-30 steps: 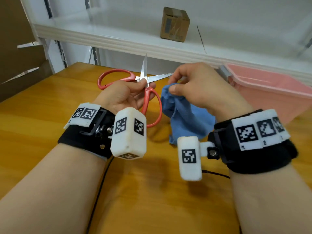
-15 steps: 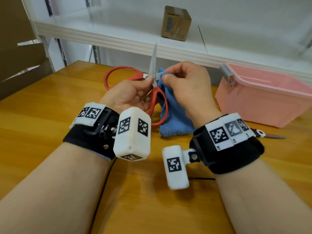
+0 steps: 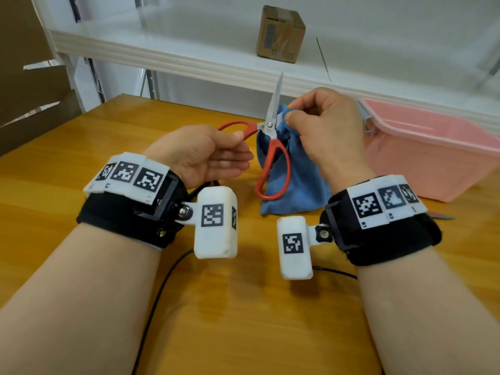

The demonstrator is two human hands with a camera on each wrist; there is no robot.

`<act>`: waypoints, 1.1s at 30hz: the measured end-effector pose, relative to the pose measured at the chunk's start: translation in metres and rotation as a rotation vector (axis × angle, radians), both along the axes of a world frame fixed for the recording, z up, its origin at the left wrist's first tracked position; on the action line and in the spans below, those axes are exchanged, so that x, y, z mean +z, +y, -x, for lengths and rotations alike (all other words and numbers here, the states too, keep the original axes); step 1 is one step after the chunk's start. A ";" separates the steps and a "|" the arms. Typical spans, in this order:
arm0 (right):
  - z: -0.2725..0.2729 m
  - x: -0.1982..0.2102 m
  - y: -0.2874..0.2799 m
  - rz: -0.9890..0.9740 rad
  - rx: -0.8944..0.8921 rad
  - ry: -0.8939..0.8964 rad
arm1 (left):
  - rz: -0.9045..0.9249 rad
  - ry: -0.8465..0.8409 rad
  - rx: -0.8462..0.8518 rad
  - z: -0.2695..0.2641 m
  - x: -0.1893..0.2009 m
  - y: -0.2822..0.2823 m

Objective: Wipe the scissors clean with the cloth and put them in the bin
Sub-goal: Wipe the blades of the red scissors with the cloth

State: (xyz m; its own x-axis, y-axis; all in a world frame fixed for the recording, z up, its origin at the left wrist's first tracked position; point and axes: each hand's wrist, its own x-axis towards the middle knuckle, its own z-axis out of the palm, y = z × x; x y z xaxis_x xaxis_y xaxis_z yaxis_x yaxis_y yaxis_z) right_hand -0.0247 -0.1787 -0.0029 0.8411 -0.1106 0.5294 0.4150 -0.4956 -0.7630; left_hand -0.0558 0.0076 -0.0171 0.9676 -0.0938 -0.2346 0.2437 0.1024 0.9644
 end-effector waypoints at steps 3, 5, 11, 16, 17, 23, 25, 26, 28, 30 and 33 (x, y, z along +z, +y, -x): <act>0.002 0.002 -0.001 0.046 -0.001 -0.009 | -0.073 -0.209 0.185 -0.003 -0.002 0.002; 0.002 0.002 0.000 0.070 0.027 0.000 | -0.229 -0.338 0.234 -0.005 -0.003 0.002; 0.006 0.003 0.009 0.148 0.147 -0.011 | -0.498 -0.338 0.041 0.000 -0.006 -0.006; 0.005 0.007 0.004 0.219 0.196 0.082 | -0.384 -0.248 0.037 -0.002 -0.009 -0.002; 0.006 0.008 0.003 0.229 0.220 0.126 | -0.347 -0.233 0.071 -0.003 -0.010 -0.001; 0.012 0.008 0.008 0.310 0.272 0.266 | -0.284 -0.190 0.174 -0.007 -0.014 -0.003; 0.015 0.010 0.008 0.388 0.290 0.297 | -0.273 -0.182 0.161 -0.007 -0.014 -0.004; 0.016 0.011 0.007 0.432 0.291 0.301 | -0.268 -0.176 0.148 -0.007 -0.014 -0.004; 0.018 0.014 0.006 0.512 0.275 0.278 | -0.265 -0.162 0.103 -0.006 -0.014 -0.004; 0.019 0.015 0.005 0.612 0.235 0.225 | -0.238 -0.141 0.037 -0.004 -0.012 -0.003; 0.019 0.015 0.003 0.732 0.188 0.177 | -0.218 -0.138 -0.028 -0.002 -0.010 -0.004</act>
State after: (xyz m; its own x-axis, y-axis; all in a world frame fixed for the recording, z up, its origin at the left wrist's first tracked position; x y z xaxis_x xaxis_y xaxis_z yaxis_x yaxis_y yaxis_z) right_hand -0.0436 -0.1758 0.0120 0.8898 0.3686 0.2690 0.4448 -0.8322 -0.3310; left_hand -0.0538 0.0041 -0.0275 0.9895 -0.0827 -0.1185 0.1084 -0.1168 0.9872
